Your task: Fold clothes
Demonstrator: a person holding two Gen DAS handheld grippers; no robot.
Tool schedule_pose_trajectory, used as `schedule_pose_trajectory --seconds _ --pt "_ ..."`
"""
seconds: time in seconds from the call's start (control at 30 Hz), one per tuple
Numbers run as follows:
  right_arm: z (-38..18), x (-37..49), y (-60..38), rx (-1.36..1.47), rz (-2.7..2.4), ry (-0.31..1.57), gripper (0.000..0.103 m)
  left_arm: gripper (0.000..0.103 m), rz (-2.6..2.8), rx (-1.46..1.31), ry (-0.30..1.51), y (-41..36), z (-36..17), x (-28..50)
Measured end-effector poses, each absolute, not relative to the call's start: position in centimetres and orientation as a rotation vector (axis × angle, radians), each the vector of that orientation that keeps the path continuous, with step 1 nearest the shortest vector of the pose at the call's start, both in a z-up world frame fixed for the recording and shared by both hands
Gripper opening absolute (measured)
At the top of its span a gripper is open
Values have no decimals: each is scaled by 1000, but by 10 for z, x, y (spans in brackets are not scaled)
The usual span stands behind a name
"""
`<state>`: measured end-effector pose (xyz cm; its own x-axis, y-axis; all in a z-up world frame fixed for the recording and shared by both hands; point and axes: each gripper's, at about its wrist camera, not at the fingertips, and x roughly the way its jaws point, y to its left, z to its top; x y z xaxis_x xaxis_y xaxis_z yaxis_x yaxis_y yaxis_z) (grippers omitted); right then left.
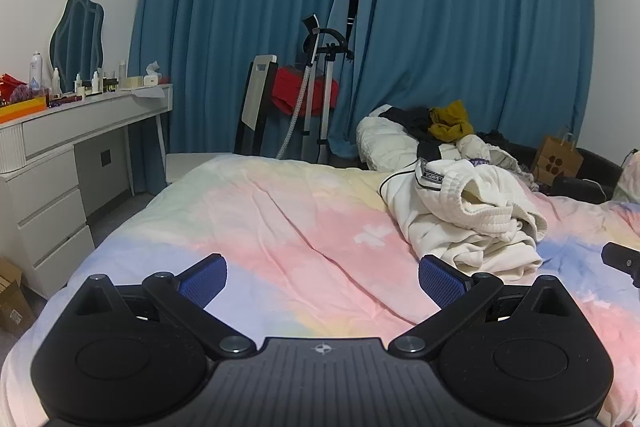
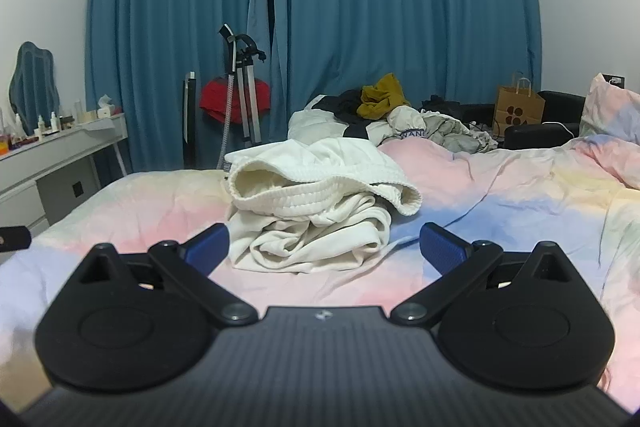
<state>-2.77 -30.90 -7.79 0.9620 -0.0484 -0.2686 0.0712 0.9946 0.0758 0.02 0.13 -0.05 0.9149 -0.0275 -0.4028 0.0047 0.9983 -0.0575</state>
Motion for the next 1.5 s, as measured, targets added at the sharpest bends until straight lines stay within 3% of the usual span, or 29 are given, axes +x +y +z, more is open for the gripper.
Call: schedule_pose_trajectory --seconds 0.93,1.5 --pt "-75 -22 -311 116 -76 280 103 103 -77 42 406 -11 -16 22" --pt "-109 0 -373 285 -307 356 103 100 -305 352 404 -182 -38 204"
